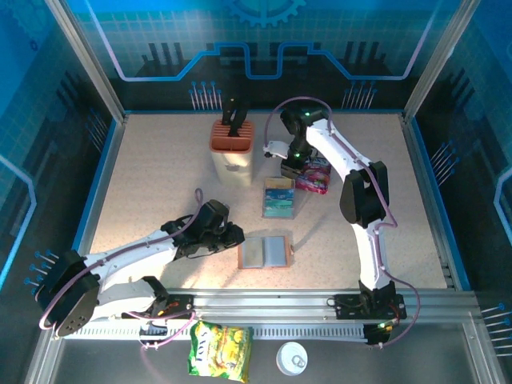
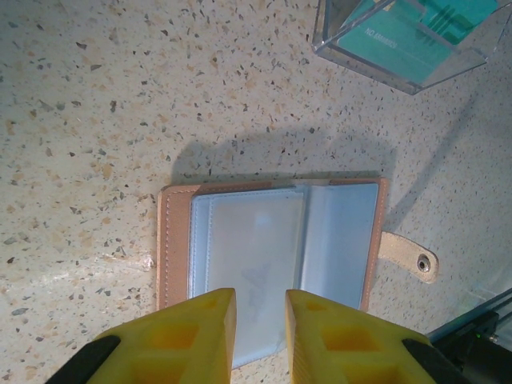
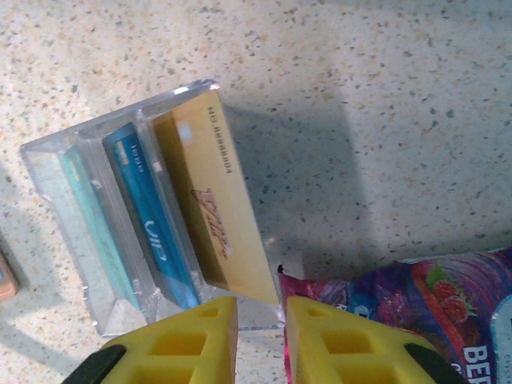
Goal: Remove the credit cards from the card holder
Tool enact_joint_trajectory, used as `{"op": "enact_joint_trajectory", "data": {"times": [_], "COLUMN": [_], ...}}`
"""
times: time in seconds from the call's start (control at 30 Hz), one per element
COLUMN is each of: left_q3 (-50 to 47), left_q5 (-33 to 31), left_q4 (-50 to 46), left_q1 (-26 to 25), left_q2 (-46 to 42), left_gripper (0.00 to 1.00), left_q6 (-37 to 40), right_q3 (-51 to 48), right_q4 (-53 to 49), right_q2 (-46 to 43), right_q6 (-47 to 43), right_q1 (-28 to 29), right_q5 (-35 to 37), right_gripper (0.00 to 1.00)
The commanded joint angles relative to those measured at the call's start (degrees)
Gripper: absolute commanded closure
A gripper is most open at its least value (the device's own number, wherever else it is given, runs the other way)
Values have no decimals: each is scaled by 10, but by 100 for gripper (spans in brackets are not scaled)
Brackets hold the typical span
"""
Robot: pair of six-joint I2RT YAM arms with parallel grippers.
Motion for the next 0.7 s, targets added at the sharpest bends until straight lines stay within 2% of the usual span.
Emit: {"op": "enact_joint_trajectory", "data": {"times": [0.0, 0.37, 0.47, 0.67], "left_q3": [-12, -10, -11, -19], "left_q5": [0, 3, 0, 6], "left_q4": [-6, -2, -1, 9], "left_q1": [6, 6, 6, 6], "left_q2": [-7, -3, -1, 14], "left_gripper": [77, 77, 77, 79], "left_q6": [-2, -2, 1, 1], "right_q3": [-21, -104, -141, -275], "right_q4": [38, 132, 168, 280], "right_q2": [-36, -74, -104, -203], "right_q6": [30, 127, 189, 341], "right_q1": [-5, 6, 8, 24], "right_q5": [8, 15, 9, -34], "right_gripper": [77, 76, 76, 76]}}
